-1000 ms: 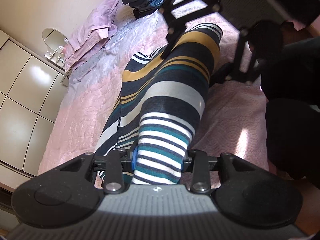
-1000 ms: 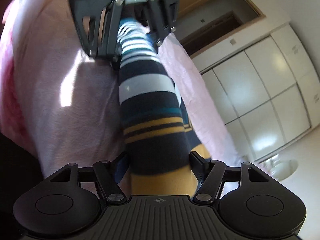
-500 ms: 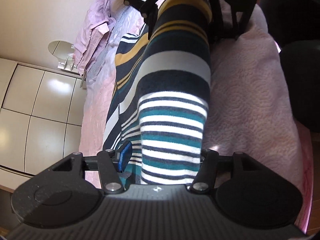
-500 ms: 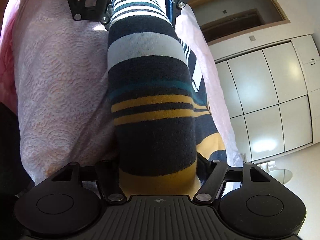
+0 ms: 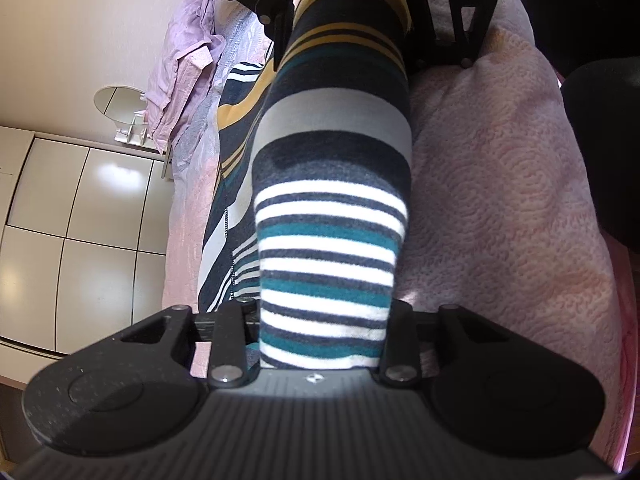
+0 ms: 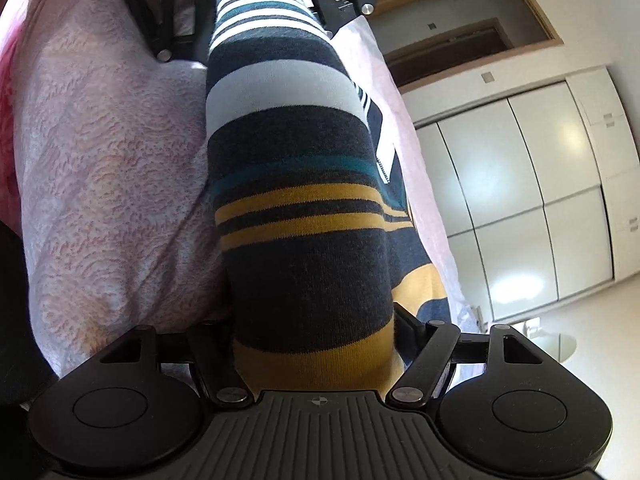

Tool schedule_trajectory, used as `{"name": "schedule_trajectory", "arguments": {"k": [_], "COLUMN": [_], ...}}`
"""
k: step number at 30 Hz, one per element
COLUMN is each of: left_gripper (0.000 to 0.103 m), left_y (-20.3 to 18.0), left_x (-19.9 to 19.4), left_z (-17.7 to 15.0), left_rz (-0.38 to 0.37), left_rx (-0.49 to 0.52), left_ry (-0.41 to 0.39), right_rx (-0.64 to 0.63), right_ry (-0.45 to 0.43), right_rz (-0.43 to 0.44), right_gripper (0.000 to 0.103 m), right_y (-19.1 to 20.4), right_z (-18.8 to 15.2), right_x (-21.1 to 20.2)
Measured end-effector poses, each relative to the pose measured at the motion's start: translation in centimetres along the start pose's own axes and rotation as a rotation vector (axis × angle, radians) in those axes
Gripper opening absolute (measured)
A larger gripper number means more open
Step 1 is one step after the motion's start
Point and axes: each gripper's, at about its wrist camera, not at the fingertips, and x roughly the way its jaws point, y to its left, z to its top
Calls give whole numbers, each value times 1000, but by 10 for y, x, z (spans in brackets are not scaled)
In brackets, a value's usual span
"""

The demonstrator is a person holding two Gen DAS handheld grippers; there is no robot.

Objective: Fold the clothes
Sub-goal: 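Carry the folded sweater with both tools toward the blue clothes stack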

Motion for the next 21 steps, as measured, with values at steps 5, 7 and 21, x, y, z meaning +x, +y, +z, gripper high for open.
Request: {"name": "schedule_trajectory", "arguments": {"k": [5,7,21], "left_gripper": [23,22,23], "left_y": [20,33,72], "left_x": [-12,-19,-70], "left_z": [-2,0,28], "left_rz": [6,36,165], "left_rx": [49,75,52], "left_ry": [-28,-37,-143], "right_rx": [-29,-23,18], "right_ry": [3,-1,6], "right_rz": [-16,-27,-146], "right_gripper": [53,52,50], "right_y": [-12,-25,-104], "right_z": [1,3,14], "right_x": [-2,-6,-78]}}
